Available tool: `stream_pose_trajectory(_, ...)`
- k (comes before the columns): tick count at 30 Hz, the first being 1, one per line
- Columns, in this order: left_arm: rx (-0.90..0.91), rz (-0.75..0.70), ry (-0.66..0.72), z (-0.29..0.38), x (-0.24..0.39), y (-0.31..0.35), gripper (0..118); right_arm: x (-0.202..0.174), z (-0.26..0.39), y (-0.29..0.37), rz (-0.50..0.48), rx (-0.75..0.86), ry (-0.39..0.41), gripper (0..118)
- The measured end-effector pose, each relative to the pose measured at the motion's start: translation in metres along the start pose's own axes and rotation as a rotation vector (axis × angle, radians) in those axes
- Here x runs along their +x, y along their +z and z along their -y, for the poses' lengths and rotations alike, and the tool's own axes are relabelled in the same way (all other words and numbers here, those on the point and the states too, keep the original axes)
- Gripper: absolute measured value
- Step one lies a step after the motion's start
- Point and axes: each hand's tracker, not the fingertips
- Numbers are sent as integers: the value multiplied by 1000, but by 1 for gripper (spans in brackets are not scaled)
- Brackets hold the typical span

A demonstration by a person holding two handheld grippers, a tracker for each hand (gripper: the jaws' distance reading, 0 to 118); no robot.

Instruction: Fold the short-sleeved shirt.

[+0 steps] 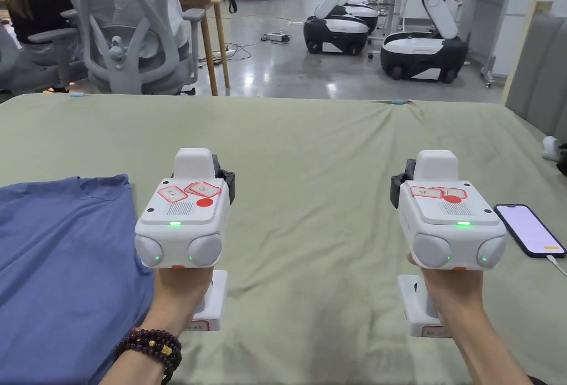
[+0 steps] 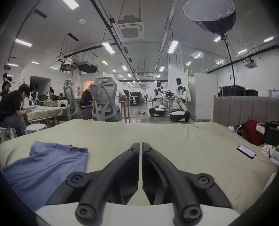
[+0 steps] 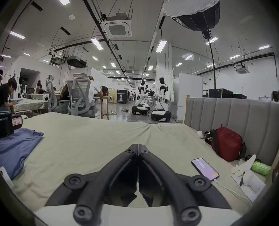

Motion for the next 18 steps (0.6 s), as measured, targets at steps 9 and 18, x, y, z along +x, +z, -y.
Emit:
stream_pose_trajectory(9, 8, -333, -8, -14, -152, 48, 1, -173, -29, -11, -382, 44, 30, 2)
stream_pose_trajectory(18, -41, -408, -26, -9, -223, 78, 1, -271, -37, 8, -564, 64, 48, 2)
